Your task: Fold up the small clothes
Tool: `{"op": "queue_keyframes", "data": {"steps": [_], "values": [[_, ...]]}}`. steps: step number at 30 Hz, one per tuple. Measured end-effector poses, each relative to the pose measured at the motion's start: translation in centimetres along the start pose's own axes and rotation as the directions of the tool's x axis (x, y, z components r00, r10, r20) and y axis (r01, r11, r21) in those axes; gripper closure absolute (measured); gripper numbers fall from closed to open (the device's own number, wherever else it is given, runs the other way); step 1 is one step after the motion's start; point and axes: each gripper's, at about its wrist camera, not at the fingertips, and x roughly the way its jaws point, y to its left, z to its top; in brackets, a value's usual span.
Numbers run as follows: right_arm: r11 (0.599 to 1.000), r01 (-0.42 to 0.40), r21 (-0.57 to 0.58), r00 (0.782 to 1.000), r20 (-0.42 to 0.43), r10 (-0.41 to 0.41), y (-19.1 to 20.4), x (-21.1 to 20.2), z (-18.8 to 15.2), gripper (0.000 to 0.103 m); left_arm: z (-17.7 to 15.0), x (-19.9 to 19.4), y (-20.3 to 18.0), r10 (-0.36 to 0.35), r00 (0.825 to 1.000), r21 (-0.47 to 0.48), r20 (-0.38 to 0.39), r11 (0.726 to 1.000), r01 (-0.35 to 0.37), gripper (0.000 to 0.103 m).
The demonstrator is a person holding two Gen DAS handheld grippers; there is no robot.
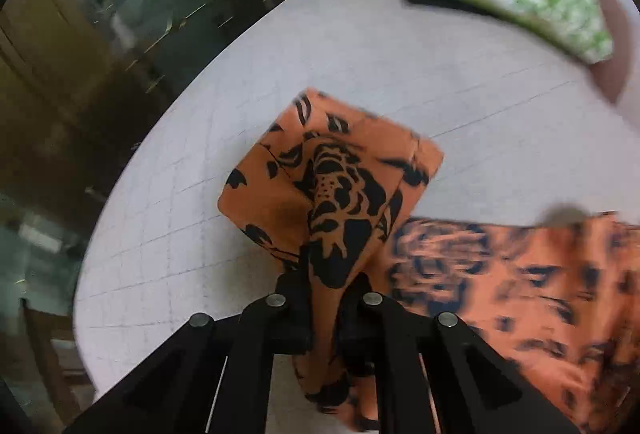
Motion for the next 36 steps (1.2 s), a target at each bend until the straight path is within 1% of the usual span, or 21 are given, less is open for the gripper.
{"op": "queue_keyframes", "data": {"steps": [1, 3, 5, 7, 11, 13, 14, 16, 18, 21, 23, 24, 27, 28, 29, 31, 32, 33, 34, 35, 36], "values": [[1.000, -0.015, 0.010, 1.000, 0.004, 0.015, -0.1, -0.1, 0.2, 0.030, -0.1, -1.8, -0.6, -0.061, 0.997, 0.013, 0.047, 0.998, 0.061, 0.095], [0.997, -0.061, 0.038, 0.998, 0.003, 0.061, -0.3, -0.3, 0.5, 0.030, -0.5, -5.4, -2.3, -0.144, 0.981, 0.077, 0.132, 0.988, 0.134, 0.095], [0.989, -0.130, 0.069, 0.991, 0.010, 0.130, -0.6, -1.0, 1.1, 0.030, -1.5, -9.5, -4.7, -0.225, 0.953, 0.151, 0.201, 0.969, 0.196, 0.095], [0.967, -0.227, 0.115, 0.974, 0.018, 0.226, -1.2, -1.8, 1.9, 0.030, -2.6, -12.6, -7.1, -0.294, 0.926, 0.203, 0.238, 0.947, 0.249, 0.095], [0.912, -0.343, 0.224, 0.938, 0.028, 0.345, -2.9, -2.4, 2.5, 0.030, -5.5, -16.3, -11.9, -0.442, 0.865, 0.265, 0.238, 0.886, 0.380, 0.095], [0.851, -0.425, 0.308, 0.902, 0.062, 0.427, -4.2, -2.9, 2.8, 0.026, -7.2, -18.0, -14.7, -0.475, 0.849, 0.291, 0.232, 0.867, 0.405, 0.095], [0.831, -0.445, 0.333, 0.892, 0.081, 0.445, -4.7, -3.2, 2.9, 0.022, -7.7, -18.3, -15.6, -0.491, 0.842, 0.293, 0.223, 0.858, 0.423, 0.095], [0.816, -0.452, 0.361, 0.889, 0.104, 0.446, -5.6, -4.0, 3.2, 0.020, -8.7, -18.7, -17.4, -0.533, 0.821, 0.286, 0.205, 0.834, 0.471, 0.095], [0.791, -0.465, 0.399, 0.882, 0.125, 0.455, -7.0, -4.6, 3.3, 0.020, -9.4, -18.4, -19.1, -0.557, 0.810, 0.274, 0.185, 0.821, 0.501, 0.095], [0.751, -0.450, 0.483, 0.886, 0.133, 0.445, -9.3, -4.6, 3.2, 0.020, -10.0, -17.3, -21.4, -0.610, 0.778, 0.232, 0.150, 0.786, 0.573, 0.095], [0.760, -0.417, 0.498, 0.903, 0.132, 0.409, -10.4, -4.8, 3.3, 0.020, -10.7, -16.7, -22.8, -0.636, 0.755, 0.216, 0.160, 0.769, 0.602, 0.095], [0.768, -0.405, 0.496, 0.910, 0.132, 0.394, -10.9, -4.9, 3.4, 0.020, -11.1, -16.3, -23.4, -0.641, 0.750, 0.214, 0.166, 0.766, 0.607, 0.095], [0.766, -0.408, 0.497, 0.905, 0.109, 0.411, -11.8, -4.4, 3.8, 0.021, -12.5, -16.2, -25.0, -0.654, 0.742, 0.228, 0.146, 0.752, 0.618, 0.095], [0.773, -0.401, 0.492, 0.909, 0.106, 0.404, -11.8, -4.3, 3.8, 0.030, -12.6, -16.0, -25.4, -0.659, 0.738, 0.232, 0.147, 0.748, 0.622, 0.095], [0.782, -0.393, 0.483, 0.913, 0.107, 0.393, -12.0, -4.3, 4.0, 0.054, -12.5, -15.7, -25.6, -0.658, 0.738, 0.237, 0.147, 0.748, 0.620, 0.095], [0.808, -0.380, 0.450, 0.922, 0.116, 0.368, -11.9, -4.9, 4.4, 0.085, -12.6, -15.0, -26.2, -0.645, 0.752, 0.256, 0.136, 0.756, 0.603, 0.094], [0.835, -0.347, 0.428, 0.937, 0.119, 0.329, -11.8, -5.6, 4.7, 0.087, -12.6, -14.5, -26.5, -0.638, 0.760, 0.265, 0.121, 0.759, 0.595, 0.094], [0.858, -0.319, 0.402, 0.948, 0.124, 0.294, -11.6, -6.1, 5.0, 0.089, -12.6, -14.0, -26.6, -0.633, 0.766, 0.266, 0.109, 0.761, 0.591, 0.089], [0.885, -0.285, 0.368, 0.958, 0.133, 0.254, -11.1, -7.0, 5.2, 0.090, -12.5, -13.5, -26.6, -0.635, 0.767, 0.262, 0.099, 0.760, 0.595, 0.078], [0.905, -0.256, 0.341, 0.965, 0.144, 0.219, -10.7, -8.0, 5.4, 0.090, -12.5, -13.3, -26.3, -0.642, 0.761, 0.259, 0.092, 0.753, 0.604, 0.070], [0.925, -0.221, 0.311, 0.971, 0.158, 0.179, -10.4, -9.1, 5.4, 0.090, -12.5, -13.1, -26.0, -0.649, 0.755, 0.257, 0.091, 0.748, 0.612, 0.053]]}}
